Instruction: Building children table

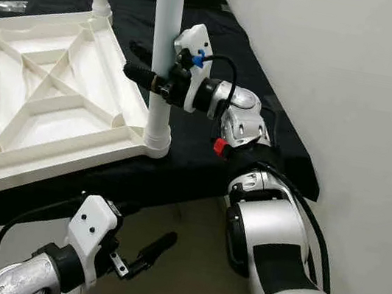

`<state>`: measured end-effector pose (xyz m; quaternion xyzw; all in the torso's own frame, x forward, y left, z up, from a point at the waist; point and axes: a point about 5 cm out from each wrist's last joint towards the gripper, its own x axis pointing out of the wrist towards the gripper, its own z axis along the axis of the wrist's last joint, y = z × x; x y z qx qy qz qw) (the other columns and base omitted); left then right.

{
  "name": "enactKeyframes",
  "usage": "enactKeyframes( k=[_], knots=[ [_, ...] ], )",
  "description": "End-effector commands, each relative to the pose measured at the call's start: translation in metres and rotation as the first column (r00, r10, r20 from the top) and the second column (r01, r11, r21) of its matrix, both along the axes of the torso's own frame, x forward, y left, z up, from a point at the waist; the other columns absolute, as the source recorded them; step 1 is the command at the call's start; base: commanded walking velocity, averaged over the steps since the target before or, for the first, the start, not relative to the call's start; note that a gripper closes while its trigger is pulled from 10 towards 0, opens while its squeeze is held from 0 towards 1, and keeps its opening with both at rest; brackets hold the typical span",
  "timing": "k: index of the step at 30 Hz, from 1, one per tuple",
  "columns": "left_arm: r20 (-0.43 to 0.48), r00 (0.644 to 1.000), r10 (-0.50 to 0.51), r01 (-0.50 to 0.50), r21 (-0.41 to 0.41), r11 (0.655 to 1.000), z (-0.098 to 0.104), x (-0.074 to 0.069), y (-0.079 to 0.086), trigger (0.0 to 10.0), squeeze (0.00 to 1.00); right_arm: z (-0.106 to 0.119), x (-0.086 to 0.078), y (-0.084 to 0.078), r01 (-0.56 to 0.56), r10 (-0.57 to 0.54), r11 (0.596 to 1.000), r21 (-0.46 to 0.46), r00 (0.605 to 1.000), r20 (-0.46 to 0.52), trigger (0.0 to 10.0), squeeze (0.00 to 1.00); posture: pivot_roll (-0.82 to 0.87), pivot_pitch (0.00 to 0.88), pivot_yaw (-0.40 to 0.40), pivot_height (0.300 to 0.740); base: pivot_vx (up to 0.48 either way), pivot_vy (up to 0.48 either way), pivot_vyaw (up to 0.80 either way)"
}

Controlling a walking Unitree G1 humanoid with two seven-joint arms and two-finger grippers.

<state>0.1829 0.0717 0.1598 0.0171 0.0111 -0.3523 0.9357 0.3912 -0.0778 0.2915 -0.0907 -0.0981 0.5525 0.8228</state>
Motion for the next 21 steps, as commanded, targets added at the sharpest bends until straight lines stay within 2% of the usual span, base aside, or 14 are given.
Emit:
enactKeyframes(
  k=[1, 4, 8, 13, 18, 20, 21],
  knots=[
    [-0.021, 1.0, -0.003, 0.003, 0.004, 1.0, -0.004, -0.001, 0.001, 10.0, 0.0, -0.05, 0.0, -0.003, 0.006, -0.029, 0.989, -0.149, 0.988, -0.151, 10.0, 0.0, 0.09, 0.252, -0.039, 0.74, 0.0, 0.0, 0.0],
    [-0.021, 1.0, -0.003, 0.003, 0.005, 1.0, -0.004, -0.001, 0.001, 10.0, 0.0, -0.05, 0.003, 0.001, 0.068, -0.095, 0.983, -0.17, 0.983, -0.16, 10.0, 0.0, 0.09, 0.251, -0.044, 0.74, 0.0, 0.0, 0.0],
    [-0.017, 1.0, 0.005, -0.005, 0.0, 1.0, -0.003, 0.001, 0.0, 10.0, 0.0, -0.056, 0.011, 0.002, 0.213, -0.256, 0.954, -0.21, 0.945, -0.203, 10.0, 0.0, 0.08, 0.254, -0.049, 0.74, 0.0, 0.0, 0.0],
    [-0.006, 1.0, 0.011, -0.011, 0.004, 1.0, -0.002, 0.004, 0.002, 10.0, 0.0, -0.063, 0.015, -0.002, 0.296, -0.346, 0.926, -0.235, 0.915, -0.207, 10.0, 0.0, 0.08, 0.257, -0.049, 0.74, 0.0, 0.0, 0.0],
    [0.001, 1.0, 0.016, -0.016, 0.01, 1.0, -0.001, 0.005, 0.004, 10.0, 0.0, -0.06, 0.019, -0.008, 0.391, -0.431, 0.897, -0.206, 0.879, -0.207, 10.0, 0.0, 0.08, 0.256, -0.053, 0.74, 0.0, 0.0, 0.0],
    [0.007, 0.999, 0.033, -0.033, 0.015, 0.999, -0.001, 0.008, 0.008, 10.0, 0.0, -0.057, 0.023, -0.013, 0.482, -0.51, 0.859, -0.171, 0.834, -0.21, 10.0, 0.0, 0.08, 0.257, -0.051, 0.74, 0.0, 0.0, 0.0],
    [0.007, 0.999, 0.033, -0.033, 0.015, 0.999, -0.001, 0.008, 0.008, 10.0, 0.0, -0.057, 0.023, -0.013, 0.482, -0.51, 0.859, -0.171, 0.834, -0.21, 10.0, 0.0, 0.08, 0.257, -0.051, 0.74, 0.0, 0.0, 0.0]
  ],
)
